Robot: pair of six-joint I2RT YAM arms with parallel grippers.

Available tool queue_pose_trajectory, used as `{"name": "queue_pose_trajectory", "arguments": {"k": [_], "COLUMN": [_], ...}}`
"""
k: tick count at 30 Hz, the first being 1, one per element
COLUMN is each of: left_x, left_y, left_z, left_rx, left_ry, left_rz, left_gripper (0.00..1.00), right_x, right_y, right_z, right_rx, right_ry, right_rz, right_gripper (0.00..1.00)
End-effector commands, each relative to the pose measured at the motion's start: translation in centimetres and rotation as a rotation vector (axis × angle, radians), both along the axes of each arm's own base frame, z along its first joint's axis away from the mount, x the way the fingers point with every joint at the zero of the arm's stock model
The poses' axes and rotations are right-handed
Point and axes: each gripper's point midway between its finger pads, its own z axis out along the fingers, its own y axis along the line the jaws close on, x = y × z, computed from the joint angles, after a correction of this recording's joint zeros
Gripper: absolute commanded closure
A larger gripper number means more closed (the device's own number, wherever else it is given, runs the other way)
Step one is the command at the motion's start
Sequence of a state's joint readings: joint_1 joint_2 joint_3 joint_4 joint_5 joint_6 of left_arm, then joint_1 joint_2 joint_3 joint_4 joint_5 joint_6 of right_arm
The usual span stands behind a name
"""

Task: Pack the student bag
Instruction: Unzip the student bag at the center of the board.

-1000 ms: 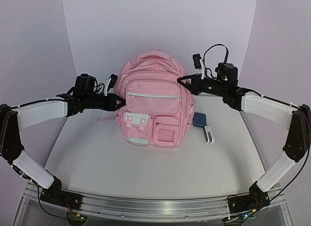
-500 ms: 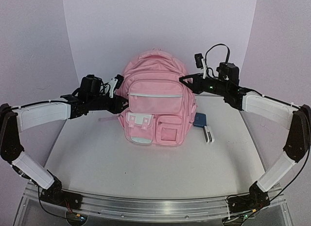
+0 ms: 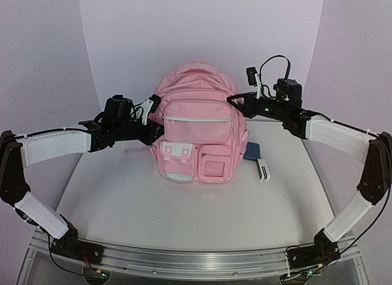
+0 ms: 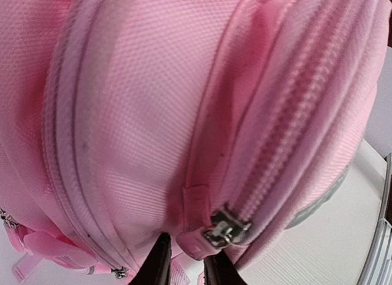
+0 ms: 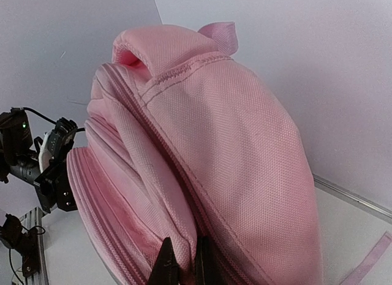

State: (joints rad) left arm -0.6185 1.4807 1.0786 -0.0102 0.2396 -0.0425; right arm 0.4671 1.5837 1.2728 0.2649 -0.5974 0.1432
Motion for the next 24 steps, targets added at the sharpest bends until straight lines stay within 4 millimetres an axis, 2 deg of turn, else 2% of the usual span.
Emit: {"name": "queue_pose_trajectory", "arguments": {"k": [1,6,7,9,13,18,24], "left_x": [-1.0,-1.2,-1.0,-0.6,-0.3,-0.2,-0.1], "left_y": [-3.3,-3.3,-3.2,-3.0,-2.8,-3.1,-3.4], "left_z": [5.5,5.7,5.7,5.5,6.2,7.7,8.1], "left_rx": [-0.122,-0.124,-0.117,-0.099,-0.103,-0.12,-0.124], "left_ry": [-0.136,-0.148,-0.15,-0.15,-0.174,-0.214,-0.22], "left_rz": [-0.111,-0.107,-0.096,-0.075,-0.056,-0.069,-0.081], "left_gripper": [0.86,0.88,0.87,0.78,0.75,0.82,0.9], "right_x": [-3.0,-2.9,-2.9,-2.9,-3.0,-3.1,-3.3], "right_y": [0.1,0.2,0.2,0.3,0.2,0.1,0.1], "right_z": [9.1,8.9,8.8,8.7,8.6,8.6,8.7], "right_rx": [0.155,0.151,0.15,0.15,0.151,0.151,0.152], "right_ry": [-0.227,-0.224,-0.222,-0.219,-0.217,-0.216,-0.217], "right_rz": [0.054,0.053,0.053,0.057,0.06,0.058,0.059], "right_gripper": [1.0,1.0,1.0,1.0,1.0,1.0,1.0]}}
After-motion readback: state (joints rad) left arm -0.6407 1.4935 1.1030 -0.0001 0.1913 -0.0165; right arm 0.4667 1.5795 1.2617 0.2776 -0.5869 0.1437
